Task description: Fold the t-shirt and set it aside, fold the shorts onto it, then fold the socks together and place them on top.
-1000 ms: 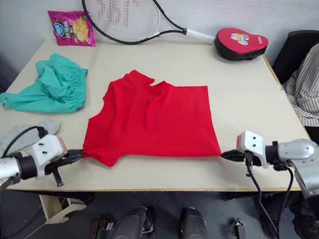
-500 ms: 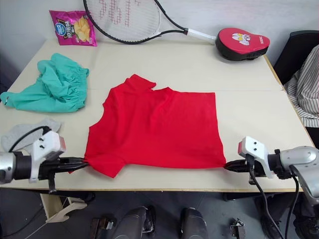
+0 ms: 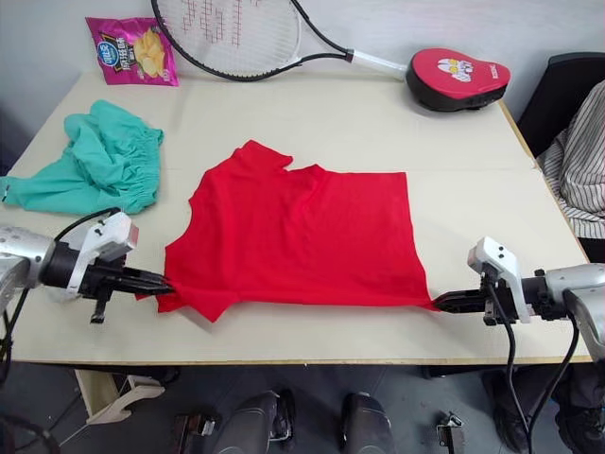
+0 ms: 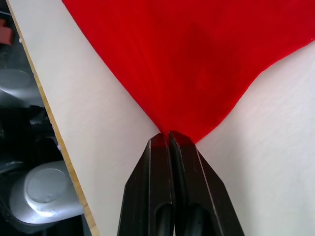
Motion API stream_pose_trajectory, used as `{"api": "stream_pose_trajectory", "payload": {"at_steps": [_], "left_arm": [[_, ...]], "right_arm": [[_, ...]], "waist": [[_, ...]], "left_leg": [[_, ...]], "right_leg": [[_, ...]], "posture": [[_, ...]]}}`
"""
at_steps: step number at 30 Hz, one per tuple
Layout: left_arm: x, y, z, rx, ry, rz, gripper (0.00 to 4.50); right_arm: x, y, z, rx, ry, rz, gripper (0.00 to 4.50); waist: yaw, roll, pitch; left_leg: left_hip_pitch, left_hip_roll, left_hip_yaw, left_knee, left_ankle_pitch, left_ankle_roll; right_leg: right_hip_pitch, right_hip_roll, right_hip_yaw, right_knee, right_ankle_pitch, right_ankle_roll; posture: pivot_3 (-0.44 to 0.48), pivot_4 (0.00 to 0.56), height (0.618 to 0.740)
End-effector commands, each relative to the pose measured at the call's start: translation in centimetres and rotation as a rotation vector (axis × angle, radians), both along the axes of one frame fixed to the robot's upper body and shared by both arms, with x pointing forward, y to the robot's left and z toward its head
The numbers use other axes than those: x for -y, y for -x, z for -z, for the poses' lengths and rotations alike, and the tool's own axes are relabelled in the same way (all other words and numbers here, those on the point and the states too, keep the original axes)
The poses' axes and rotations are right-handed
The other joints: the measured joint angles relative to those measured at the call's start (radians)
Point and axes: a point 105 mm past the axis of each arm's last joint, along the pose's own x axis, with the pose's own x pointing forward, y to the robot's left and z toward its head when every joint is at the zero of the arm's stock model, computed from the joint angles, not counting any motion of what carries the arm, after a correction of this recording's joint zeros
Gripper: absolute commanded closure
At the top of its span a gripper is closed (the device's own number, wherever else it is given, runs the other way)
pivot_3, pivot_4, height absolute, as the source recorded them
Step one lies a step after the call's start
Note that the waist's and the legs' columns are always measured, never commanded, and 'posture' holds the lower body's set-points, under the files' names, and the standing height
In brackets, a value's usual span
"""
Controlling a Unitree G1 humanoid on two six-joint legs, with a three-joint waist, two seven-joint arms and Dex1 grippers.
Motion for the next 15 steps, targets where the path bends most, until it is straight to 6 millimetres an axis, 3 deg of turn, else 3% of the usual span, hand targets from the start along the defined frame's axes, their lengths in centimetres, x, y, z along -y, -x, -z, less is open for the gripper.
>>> {"api": "stream_pose_trajectory", "payload": {"at_steps": [1,3,6,15], "left_arm": [[-0.4,-1.0,-0.1,-0.001,-0.024,0.004,4.5],[-0.4,-1.2,-0.1,-0.014,-0.036,0.034,4.5],[-0.5,-2.0,-0.4,-0.005,-0.037,0.028,4.5],[-0.3,-3.7,0.2,0.003,-0.021,0.01,4.5]], "right_arm": [[-0.5,0.3,-1.1,-0.028,-0.04,-0.011,4.46],[-1.1,0.9,-2.3,-0.075,-0.084,-0.027,4.46],[-1.3,0.1,-3.6,-0.053,-0.142,0.018,4.46],[-0.7,-2.1,-1.5,-0.02,-0.101,0.098,4.46]], "waist": [[0.0,0.0,0.0],[-0.001,0.0,0.0],[-0.003,0.0,0.0],[0.001,-0.001,0.0]], "left_leg": [[0.0,0.0,0.0,0.001,0.0,0.0],[-0.001,0.0,0.0,0.001,0.0,0.0],[-0.001,0.001,0.0,0.003,0.0,0.001],[-0.009,0.001,-0.003,0.014,-0.001,0.003]], "right_leg": [[0.0,0.0,0.0,0.001,0.0,0.0],[0.0,0.0,0.0,0.001,0.0,0.0],[-0.001,0.0,0.0,0.003,0.0,0.0],[-0.003,-0.001,-0.003,0.008,0.0,0.0]], "posture": [[0.0,0.15,0.74],[0.0,0.15,0.74],[0.0,0.15,0.74],[0.0,0.15,0.74]]}}
